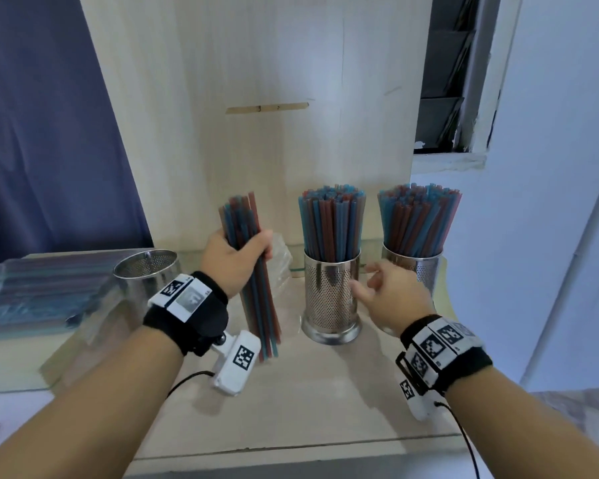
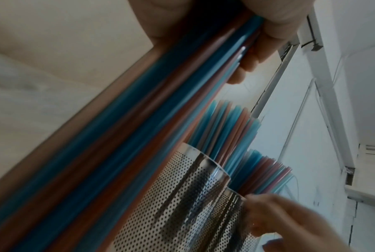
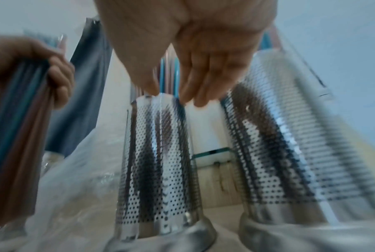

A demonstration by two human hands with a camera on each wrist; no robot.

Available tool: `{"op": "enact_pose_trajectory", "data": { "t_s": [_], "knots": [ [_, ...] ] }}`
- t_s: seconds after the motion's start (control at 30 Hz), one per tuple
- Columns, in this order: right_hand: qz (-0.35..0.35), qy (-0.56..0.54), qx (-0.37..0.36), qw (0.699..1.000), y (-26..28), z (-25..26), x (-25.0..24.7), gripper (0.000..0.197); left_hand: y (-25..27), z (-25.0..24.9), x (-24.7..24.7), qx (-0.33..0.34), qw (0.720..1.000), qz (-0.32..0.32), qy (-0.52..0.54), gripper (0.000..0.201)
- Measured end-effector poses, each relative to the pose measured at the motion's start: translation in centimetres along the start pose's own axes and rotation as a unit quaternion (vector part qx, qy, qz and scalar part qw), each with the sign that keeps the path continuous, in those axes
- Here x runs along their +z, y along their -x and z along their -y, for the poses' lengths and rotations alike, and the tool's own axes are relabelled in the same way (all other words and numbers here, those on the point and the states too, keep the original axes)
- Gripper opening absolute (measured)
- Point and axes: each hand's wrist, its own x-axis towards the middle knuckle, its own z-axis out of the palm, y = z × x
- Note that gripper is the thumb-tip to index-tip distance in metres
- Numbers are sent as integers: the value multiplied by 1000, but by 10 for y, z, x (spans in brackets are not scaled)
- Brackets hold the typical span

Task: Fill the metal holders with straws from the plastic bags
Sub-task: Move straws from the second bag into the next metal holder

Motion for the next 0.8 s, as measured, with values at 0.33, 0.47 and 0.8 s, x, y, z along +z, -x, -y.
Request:
{"op": "enact_pose_trajectory", "data": {
  "t_s": [0.33,0.47,0.8],
  "knots": [
    [-174,-174,56,968,-26,-68,-32,100,17,25,9,-62,996,35,-49,27],
    [-90,-247,47,964,-36,-74,-31,107,18,25,10,-71,997,23,-30,40],
    [-96,-253,72,960,-27,-69,-23,87,24,34,10,-90,986,94,-106,39]
  ]
}}
